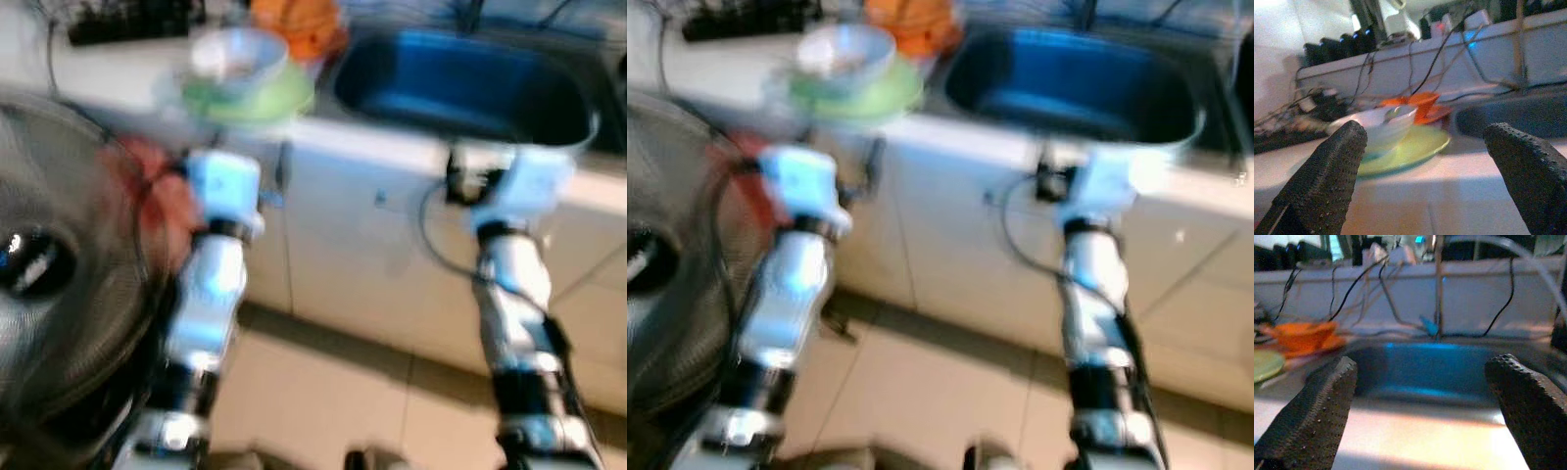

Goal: Kitchen organization

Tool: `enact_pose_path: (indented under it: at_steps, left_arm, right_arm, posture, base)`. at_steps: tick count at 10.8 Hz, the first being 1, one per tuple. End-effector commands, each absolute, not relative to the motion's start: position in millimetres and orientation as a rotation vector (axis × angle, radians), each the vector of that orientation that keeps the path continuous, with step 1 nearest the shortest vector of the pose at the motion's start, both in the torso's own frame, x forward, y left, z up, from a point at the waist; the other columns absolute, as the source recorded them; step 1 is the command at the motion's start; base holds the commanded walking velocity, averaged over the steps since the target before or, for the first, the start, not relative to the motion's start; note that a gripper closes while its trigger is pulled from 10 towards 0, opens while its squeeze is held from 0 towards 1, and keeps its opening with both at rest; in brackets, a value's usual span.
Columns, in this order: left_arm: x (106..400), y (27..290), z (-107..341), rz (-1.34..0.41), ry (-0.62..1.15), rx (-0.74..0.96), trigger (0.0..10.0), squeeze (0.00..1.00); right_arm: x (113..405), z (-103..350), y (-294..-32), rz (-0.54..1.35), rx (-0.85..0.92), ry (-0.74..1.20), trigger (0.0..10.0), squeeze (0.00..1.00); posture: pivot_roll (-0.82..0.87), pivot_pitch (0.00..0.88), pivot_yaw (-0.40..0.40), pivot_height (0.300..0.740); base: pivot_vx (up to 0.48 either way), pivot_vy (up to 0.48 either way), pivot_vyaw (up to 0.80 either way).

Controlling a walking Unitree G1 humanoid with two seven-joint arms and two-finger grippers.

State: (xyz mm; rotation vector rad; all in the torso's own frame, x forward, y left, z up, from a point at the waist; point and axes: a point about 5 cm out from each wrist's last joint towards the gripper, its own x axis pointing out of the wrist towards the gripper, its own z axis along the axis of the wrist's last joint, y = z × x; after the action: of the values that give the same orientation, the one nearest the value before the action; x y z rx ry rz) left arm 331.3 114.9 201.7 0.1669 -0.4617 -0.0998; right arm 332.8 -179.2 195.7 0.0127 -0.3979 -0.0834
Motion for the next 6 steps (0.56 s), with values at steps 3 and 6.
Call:
enact_pose_path:
  at_steps: [3,6]
  left_arm:
    - [331.5,124.3,203.1,-0.074,-0.463,0.18,10.0,0.0]
    - [331.4,124.1,202.7,-0.078,-0.461,0.181,10.0,0.0]
  right_arm:
    - [333.5,200.1,-171.3,-0.064,0.035,-0.414,10.0,0.0]
    - [333.3,199.4,-169.5,-0.057,0.039,-0.415,10.0,0.0]
  posture:
    - [0.02,0.153,0.006,0.74]
    - [0.02,0.151,0.006,0.74]
  base:
    - [0.322,0.0,-0.14]
    - [0.321,0.0,0.0]
